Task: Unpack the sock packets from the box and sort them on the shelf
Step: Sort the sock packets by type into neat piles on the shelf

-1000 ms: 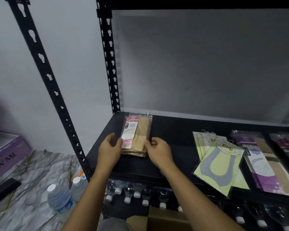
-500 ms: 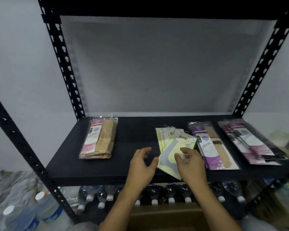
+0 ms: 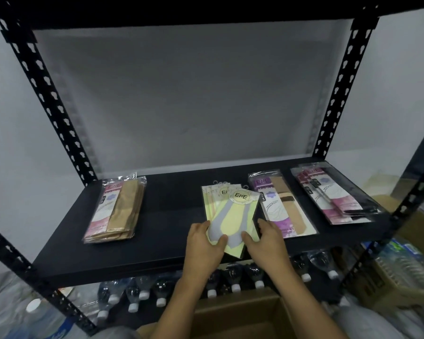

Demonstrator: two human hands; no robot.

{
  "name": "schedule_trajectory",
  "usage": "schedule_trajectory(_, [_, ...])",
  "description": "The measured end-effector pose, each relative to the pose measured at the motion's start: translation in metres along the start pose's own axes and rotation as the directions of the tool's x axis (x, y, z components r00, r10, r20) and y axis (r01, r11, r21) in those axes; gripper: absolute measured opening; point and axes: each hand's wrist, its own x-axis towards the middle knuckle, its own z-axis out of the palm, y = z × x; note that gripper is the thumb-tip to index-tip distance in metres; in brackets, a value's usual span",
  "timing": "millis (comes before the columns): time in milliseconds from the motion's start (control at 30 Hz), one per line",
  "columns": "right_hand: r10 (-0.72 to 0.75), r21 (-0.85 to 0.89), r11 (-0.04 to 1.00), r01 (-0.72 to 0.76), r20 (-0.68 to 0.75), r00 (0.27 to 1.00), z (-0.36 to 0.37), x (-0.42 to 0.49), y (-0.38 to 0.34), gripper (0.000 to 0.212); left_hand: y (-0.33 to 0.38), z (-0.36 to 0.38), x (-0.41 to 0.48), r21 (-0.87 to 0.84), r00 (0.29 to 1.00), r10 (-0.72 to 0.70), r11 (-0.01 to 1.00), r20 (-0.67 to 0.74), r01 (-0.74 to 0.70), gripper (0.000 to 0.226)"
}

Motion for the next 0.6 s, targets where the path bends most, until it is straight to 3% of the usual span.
schedule_trajectory(133, [-0.018,0.046,0.999,0.016,0.050,0.999,-0.002,0.005,-0.003,0.031,0.003,0.010,-0.008,-0.021,0.998,-0.005,1.000,-0.069,0.003,0.046])
schedule_trajectory(267, [-0.023,0.082,0.997,0.016,0.082,0.996,-0.005,0.010,-0.003,0.027,0.006,0.016,-0.008,0.032,0.995,0.008,0.999,-0.096,-0.005,0.044])
schedule_trajectory(367, [-0.018,0.060,0.998,0.012,0.088,0.996,-0.006,0.014,-0.004,0.025,0.010,0.013,-0.003,0.018,0.997,-0.033,0.999,-0.071,0.034,0.044])
schedule_trajectory(467, [-0.015,0.074,0.997,0.009,0.091,0.996,-0.005,0.016,-0.004,0.027,0.009,0.008,0.004,-0.108,0.994,-0.105,0.989,-0.024,0.102,0.051])
schedule_trajectory(600, [-0.029,0.088,0.996,0.021,0.097,0.995,0.000,0.014,-0.005,0.031,0.003,0.004,0.004,-0.091,0.996,-0.074,0.993,0.051,0.079,0.044])
